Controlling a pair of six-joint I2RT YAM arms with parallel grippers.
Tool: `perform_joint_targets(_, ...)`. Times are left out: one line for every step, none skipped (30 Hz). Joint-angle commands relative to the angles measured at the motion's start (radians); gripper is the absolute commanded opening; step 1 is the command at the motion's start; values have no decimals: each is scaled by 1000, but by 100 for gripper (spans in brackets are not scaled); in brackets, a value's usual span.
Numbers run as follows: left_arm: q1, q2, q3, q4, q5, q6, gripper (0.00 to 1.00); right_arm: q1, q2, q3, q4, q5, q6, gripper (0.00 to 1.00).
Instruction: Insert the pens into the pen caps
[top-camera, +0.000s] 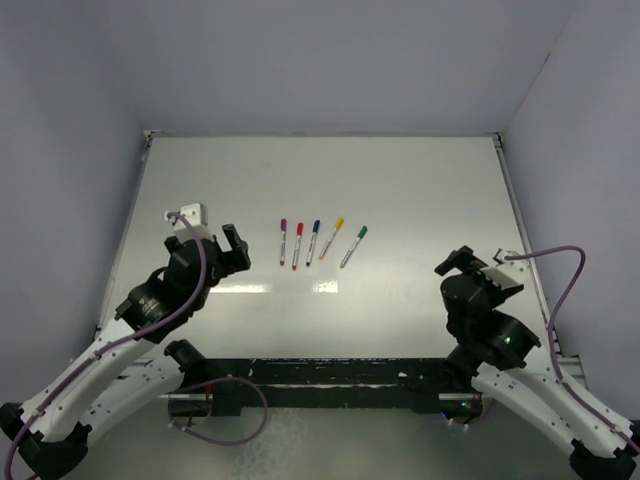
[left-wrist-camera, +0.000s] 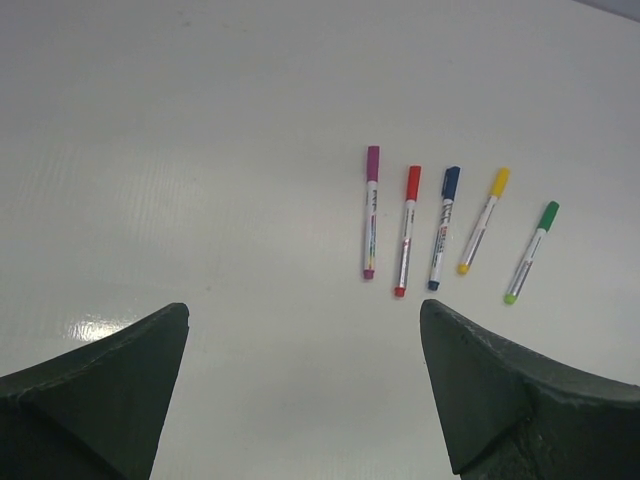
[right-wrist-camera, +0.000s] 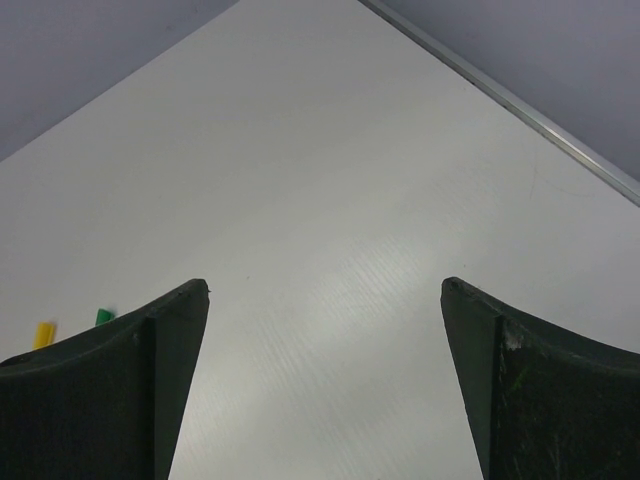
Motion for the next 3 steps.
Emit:
perform_joint_targets(3,20,3,26,-19,-6,99,-2,4,36,-1,44,20,100)
perform_joint_targets(2,23,4,26,-17,-7,99,-2,2,36,-2,43,20,100)
perform_joint_targets(3,23,3,28,-15,-9,99,-2,0,36,-2,44,19,100)
